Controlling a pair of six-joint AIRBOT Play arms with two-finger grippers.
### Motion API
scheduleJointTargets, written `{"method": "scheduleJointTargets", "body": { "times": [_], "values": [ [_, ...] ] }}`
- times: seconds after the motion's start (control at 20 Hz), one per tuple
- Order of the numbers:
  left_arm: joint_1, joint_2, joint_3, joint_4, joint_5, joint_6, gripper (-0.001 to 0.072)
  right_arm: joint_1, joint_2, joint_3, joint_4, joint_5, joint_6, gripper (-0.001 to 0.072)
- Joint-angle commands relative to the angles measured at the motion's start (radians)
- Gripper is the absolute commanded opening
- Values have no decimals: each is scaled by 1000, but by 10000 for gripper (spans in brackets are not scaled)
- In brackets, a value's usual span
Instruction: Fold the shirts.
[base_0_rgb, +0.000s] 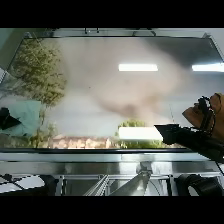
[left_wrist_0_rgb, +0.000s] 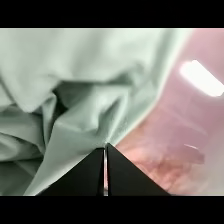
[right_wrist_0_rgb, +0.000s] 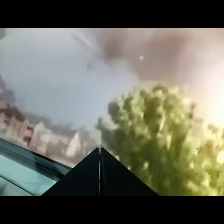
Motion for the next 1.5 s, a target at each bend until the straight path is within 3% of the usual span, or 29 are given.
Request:
{"method": "scheduleJointTargets", "body": {
  "times": [0.0, 0.05, 0.1, 0.45, 0.75, 1.0, 1.2, 1.25, 1.3, 1.35, 1.45],
  "values": [
    [-42, -2, 132, -18, -69, 27, 277, 1, 1, 0, 0, 1, 0, 20],
    [-43, -2, 156, 11, -74, 27, 611, 1, 1, 0, 0, 2, 0, 20],
    [-42, -2, 175, 25, -72, 20, 714, 1, 1, 0, 0, 2, 0, 20],
    [124, -7, 248, 30, 97, 21, 712, 1, 1, 0, 0, 2, 0, 20],
    [301, -161, 248, 26, 2, 51, 711, 1, 1, 0, 0, 2, 0, 20],
    [294, -306, 269, -54, -8, 156, 710, 1, 0, 0, 0, 2, 0, 20],
    [229, -423, 380, -119, -29, 161, 691, 1, 1, 0, 0, 2, 0, 19],
    [209, -451, 407, -119, -43, 161, 557, 1, 1, 0, 0, 2, 0, 19],
    [192, -473, 433, -119, -64, 162, 236, 1, 0, 0, 0, 2, 0, 20],
    [173, -489, 462, -134, -97, 164, 13, 1, 1, 0, 0, 2, 0, 19],
    [128, -497, 529, -261, -167, 164, 13, 1, 1, 0, 0, 2, 0, 20]
  ]
}}
